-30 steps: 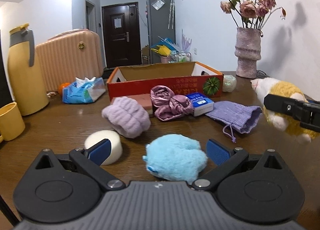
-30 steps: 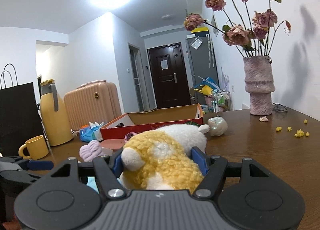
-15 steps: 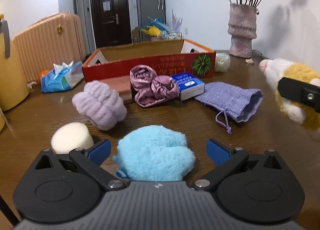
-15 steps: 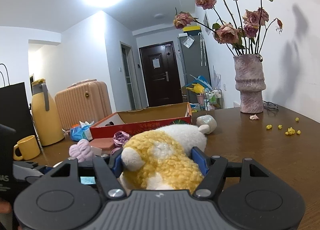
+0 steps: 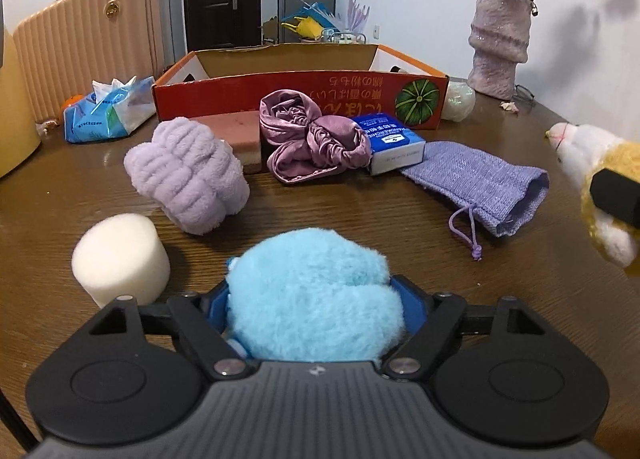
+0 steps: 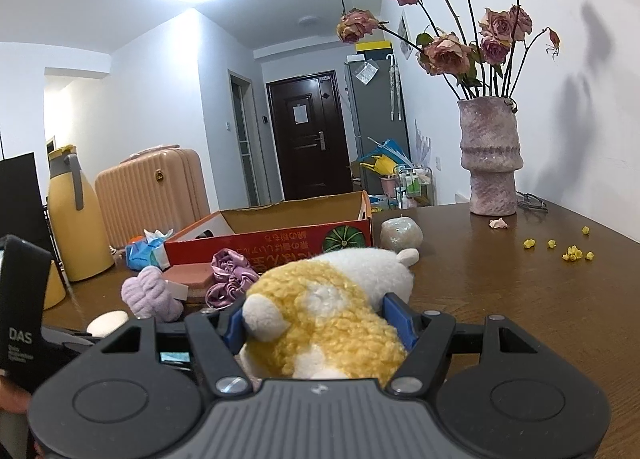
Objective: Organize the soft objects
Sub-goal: 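Grasp the light-blue fluffy plush with the left tool while the right tool holds the yellow plush, then carry both plushes up and over to the open cardboard box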
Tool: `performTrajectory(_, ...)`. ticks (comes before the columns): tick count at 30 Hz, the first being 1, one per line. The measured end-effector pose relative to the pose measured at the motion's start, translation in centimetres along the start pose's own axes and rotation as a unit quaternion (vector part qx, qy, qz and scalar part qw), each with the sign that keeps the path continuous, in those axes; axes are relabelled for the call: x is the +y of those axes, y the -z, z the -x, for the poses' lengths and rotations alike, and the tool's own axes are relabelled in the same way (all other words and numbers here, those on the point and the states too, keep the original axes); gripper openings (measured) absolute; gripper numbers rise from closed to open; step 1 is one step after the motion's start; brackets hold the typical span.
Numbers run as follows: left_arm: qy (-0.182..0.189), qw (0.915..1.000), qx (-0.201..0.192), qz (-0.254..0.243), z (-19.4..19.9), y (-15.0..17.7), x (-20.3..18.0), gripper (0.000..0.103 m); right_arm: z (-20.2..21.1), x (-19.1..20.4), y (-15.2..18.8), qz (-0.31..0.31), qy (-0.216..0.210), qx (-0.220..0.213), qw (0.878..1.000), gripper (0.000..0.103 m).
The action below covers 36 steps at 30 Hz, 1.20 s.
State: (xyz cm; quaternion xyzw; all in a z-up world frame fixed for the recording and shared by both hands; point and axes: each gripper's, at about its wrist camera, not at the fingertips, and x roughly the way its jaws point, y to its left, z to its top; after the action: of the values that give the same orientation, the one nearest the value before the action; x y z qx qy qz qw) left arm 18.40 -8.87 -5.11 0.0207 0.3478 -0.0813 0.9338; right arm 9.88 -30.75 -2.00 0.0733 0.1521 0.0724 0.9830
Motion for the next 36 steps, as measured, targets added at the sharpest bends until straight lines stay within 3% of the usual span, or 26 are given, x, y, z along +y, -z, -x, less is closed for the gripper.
performTrajectory(16,0.002,0.9961,-0.085,0.023,4.3,-0.8,1.5,0.078,-0.5,0.8,-0.2,0.018,0.01,-0.003,1.0,0.067)
performTrajectory(29,-0.01,0.9852,-0.161,0.058,7.6,-3.3,5.0,0.078,-1.6,3.6,-2.4,0.05,0.01,-0.022,0.998,0.067)
performTrajectory(36,-0.019,0.9814,-0.178,0.071,7.9,-4.8,6.0,0.078,-2.7,5.1,-3.8,0.057,0.007,-0.036,0.998,0.067)
